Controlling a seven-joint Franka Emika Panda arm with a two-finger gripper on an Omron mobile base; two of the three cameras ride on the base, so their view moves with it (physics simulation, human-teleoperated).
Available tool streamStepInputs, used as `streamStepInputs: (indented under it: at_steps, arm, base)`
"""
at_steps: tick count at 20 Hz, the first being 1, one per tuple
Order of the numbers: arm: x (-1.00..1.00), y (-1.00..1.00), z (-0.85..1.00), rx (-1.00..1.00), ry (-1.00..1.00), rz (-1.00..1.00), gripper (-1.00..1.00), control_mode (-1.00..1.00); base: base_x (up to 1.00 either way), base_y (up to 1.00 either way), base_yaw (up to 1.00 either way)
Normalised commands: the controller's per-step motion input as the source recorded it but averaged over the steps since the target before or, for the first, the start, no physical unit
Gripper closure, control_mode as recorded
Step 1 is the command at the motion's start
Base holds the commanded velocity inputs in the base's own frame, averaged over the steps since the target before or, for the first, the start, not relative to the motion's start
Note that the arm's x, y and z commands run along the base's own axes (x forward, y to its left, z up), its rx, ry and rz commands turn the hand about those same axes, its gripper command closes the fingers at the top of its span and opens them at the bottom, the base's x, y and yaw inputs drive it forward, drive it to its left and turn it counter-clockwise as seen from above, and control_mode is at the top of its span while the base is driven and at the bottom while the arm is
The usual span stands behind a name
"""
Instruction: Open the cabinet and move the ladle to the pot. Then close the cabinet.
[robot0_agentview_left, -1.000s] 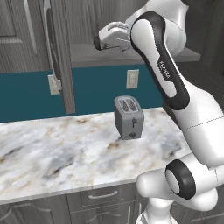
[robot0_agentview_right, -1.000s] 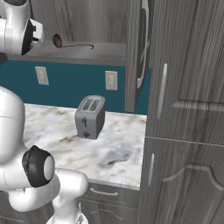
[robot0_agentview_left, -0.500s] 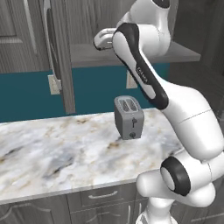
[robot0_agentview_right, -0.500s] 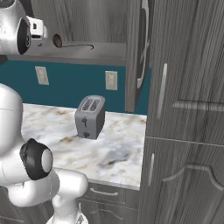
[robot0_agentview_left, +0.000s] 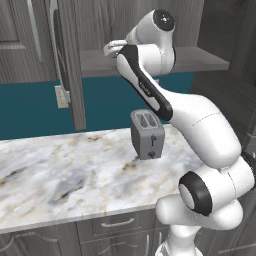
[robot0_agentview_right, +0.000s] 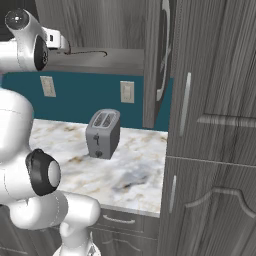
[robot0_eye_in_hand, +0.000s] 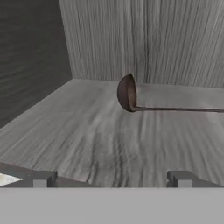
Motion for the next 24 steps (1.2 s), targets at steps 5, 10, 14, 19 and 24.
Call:
streamStepInputs:
  at_steps: [5, 10, 14, 19, 24]
  arm:
    - [0.86, 0.00, 0.00, 0.00, 0.00, -0.08, -1.00, -1.00]
    - [0.68, 0.00, 0.00, 0.00, 0.01, -0.07, -1.00, -1.00]
    - [0.46, 0.00, 0.00, 0.00, 0.03, -0.05, -1.00, -1.00]
    - [0.32, 0.01, 0.00, 0.00, 0.04, -0.04, -1.00, -1.00]
    - [0.21, 0.09, 0.00, 0.00, 0.05, -0.03, -1.00, -1.00]
  base:
    - [0.00, 0.00, 0.00]
    - [0.00, 0.00, 0.00]
    - [0.00, 0.00, 0.00]
    - [0.00, 0.00, 0.00]
    - [0.00, 0.00, 0.00]
